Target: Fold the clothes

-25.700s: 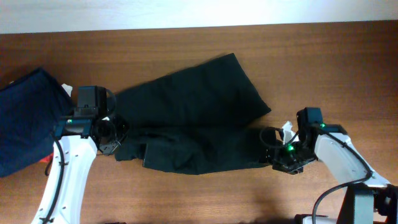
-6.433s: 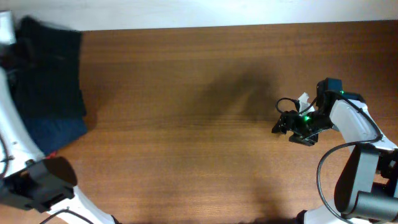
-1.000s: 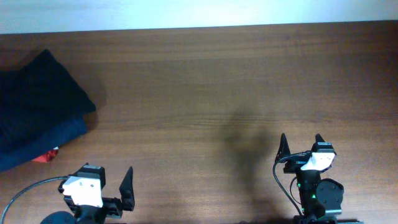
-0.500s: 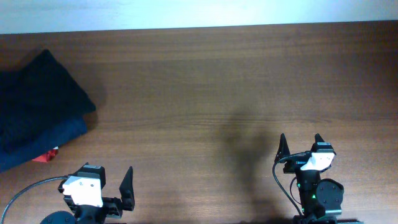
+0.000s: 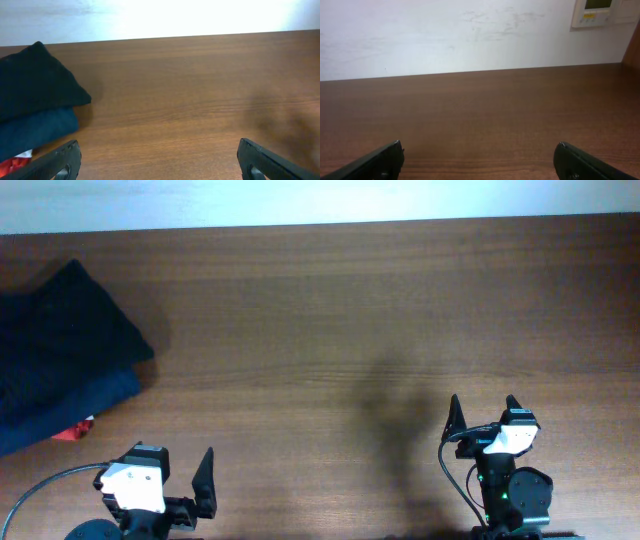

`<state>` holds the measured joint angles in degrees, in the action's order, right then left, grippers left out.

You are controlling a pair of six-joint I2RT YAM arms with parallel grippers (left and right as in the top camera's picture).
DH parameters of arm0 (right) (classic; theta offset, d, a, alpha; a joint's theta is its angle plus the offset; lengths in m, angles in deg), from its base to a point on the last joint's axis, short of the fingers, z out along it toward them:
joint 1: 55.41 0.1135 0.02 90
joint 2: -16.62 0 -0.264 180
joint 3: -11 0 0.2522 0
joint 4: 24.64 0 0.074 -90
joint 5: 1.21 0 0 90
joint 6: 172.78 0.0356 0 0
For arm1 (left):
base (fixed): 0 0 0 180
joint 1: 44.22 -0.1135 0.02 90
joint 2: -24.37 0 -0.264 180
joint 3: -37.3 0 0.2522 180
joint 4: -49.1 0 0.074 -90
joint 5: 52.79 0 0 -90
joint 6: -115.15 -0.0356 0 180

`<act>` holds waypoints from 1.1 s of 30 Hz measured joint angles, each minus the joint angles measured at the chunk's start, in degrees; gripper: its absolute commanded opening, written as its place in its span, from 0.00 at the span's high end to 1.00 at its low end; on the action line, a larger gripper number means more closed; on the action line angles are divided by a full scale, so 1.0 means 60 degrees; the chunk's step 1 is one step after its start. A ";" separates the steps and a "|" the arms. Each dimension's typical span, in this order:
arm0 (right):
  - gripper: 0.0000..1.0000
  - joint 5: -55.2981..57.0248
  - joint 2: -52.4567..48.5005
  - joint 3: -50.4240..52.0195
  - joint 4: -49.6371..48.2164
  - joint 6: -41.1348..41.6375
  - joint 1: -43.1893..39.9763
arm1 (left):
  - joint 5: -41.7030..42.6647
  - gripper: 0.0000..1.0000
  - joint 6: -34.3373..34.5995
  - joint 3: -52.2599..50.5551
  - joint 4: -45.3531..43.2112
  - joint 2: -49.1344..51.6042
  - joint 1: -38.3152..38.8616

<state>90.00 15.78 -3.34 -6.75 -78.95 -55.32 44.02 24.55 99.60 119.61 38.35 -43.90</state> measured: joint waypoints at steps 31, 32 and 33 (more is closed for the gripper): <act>0.01 -0.0040 0.0000 0.0000 0.0015 0.0000 0.0000 | 0.0619 0.01 -0.0007 -0.7930 -0.8848 -0.2189 -0.0710; 0.01 -0.0040 0.0000 0.0000 0.0015 -0.0004 0.0000 | 0.0619 0.01 -0.0004 -0.7930 -0.8848 -0.2189 -0.0710; 0.01 -0.0040 0.0000 0.0000 0.0015 -0.0004 0.0000 | 0.0619 0.01 -0.0007 -0.7930 -0.8848 -0.2189 -0.0710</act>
<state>89.76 15.78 -3.34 -6.67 -78.97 -55.32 47.73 24.51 52.01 66.52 25.21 -48.16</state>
